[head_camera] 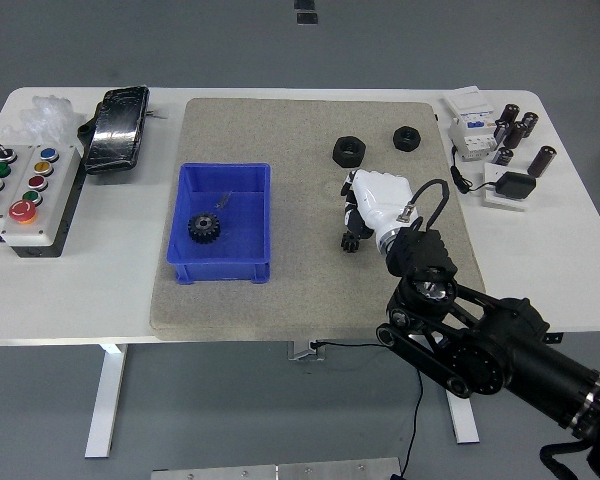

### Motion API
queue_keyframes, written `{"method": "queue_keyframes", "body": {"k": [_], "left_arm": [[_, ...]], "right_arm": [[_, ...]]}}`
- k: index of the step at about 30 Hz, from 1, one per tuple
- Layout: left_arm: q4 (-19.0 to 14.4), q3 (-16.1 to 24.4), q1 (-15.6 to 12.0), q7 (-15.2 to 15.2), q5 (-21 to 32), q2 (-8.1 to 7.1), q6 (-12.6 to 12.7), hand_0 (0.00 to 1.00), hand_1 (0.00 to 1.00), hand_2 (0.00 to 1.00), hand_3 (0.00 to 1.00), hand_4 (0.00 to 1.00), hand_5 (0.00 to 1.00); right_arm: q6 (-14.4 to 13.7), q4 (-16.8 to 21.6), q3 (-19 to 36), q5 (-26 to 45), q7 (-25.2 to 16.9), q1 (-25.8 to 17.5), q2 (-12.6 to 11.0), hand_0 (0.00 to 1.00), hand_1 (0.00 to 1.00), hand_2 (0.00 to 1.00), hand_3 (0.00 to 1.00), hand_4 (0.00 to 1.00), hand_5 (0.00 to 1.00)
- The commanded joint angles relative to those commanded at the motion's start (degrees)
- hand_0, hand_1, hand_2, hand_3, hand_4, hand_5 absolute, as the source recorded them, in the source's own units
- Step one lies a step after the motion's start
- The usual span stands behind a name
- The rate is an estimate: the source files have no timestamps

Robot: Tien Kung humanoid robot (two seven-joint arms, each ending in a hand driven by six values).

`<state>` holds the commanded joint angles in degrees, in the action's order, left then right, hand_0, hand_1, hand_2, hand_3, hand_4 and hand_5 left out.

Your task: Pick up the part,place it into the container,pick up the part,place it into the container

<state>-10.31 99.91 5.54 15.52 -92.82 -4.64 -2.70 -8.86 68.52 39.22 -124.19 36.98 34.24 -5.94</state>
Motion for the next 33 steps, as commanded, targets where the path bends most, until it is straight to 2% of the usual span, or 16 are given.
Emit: {"method": "queue_keyframes", "body": {"k": [5, 7, 14, 17, 18, 23, 24, 29, 30, 33], "left_arm": [[0.0, 0.03, -0.02, 0.01, 0.02, 0.09, 0.01, 0.664, 0.573, 0.554, 0.641, 0.599, 0.491], [0.0, 0.05, -0.03, 0.02, 0.0, 0.12, 0.01, 0.663, 0.574, 0.553, 0.641, 0.602, 0.495], [0.0, 0.03, 0.05, -0.01, -0.01, 0.26, -0.03, 0.663, 0.573, 0.554, 0.64, 0.602, 0.496], [0.0, -0.01, 0.05, 0.0, 0.02, 0.3, -0.04, 0.663, 0.573, 0.554, 0.64, 0.602, 0.496], [0.0, -0.03, 0.05, 0.01, 0.03, 0.31, -0.04, 0.662, 0.572, 0.552, 0.639, 0.6, 0.498], [0.0, -0.11, 0.1, 0.08, 0.01, 0.42, -0.08, 0.662, 0.572, 0.552, 0.639, 0.6, 0.498], [0.0, -0.16, 0.1, 0.07, 0.06, 0.43, -0.08, 0.662, 0.572, 0.552, 0.639, 0.6, 0.497], [0.0, -0.06, 0.06, 0.12, -0.08, 0.48, -0.11, 0.662, 0.572, 0.552, 0.639, 0.6, 0.497], [0.0, 0.03, 0.03, 0.08, 0.02, 0.52, -0.08, 0.662, 0.572, 0.551, 0.638, 0.6, 0.498], [0.0, 0.29, -0.03, -0.08, 0.28, 0.61, 0.0, 0.662, 0.572, 0.551, 0.638, 0.6, 0.498]], "right_arm": [[6.68, 4.36, 3.04, -0.71, 0.0, -1.45, -1.54, 0.328, 0.72, 0.998, 0.998, 0.998, 0.598], [8.2, 4.93, 3.69, -0.7, 0.0, -1.76, -2.02, 0.327, 0.713, 0.998, 0.998, 0.998, 0.632], [8.94, 3.73, 2.53, 2.37, 0.0, -2.94, -3.64, 0.323, 0.705, 0.965, 0.998, 0.998, 0.635], [8.11, 2.57, 0.98, 3.75, 0.0, -3.27, -3.75, 0.323, 0.705, 0.965, 0.998, 0.998, 0.635], [7.76, 2.2, 0.49, 4.1, 0.0, -3.32, -3.72, 0.315, 0.675, 0.879, 0.953, 0.998, 0.63], [2.37, -1.37, -3.72, 6.54, 0.0, -2.12, -3.16, 0.315, 0.675, 0.879, 0.953, 0.998, 0.63], [1.19, -1.84, -4.41, 6.55, 0.0, -1.85, -3.06, 0.239, 0.513, 0.515, 0.732, 0.769, 0.447], [-4.74, -3.24, -6.54, 5.78, 0.0, -0.94, -2.54, 0.239, 0.513, 0.515, 0.732, 0.769, 0.447], [-5.25, -3.55, -6.89, 6.0, 0.0, -0.83, -2.47, 0.225, 0.475, 0.4, 0.648, 0.57, 0.329], [-5.4, -4.48, -7.99, 7.12, 0.0, -0.72, -2.47, 0.225, 0.475, 0.4, 0.648, 0.57, 0.329]]}}
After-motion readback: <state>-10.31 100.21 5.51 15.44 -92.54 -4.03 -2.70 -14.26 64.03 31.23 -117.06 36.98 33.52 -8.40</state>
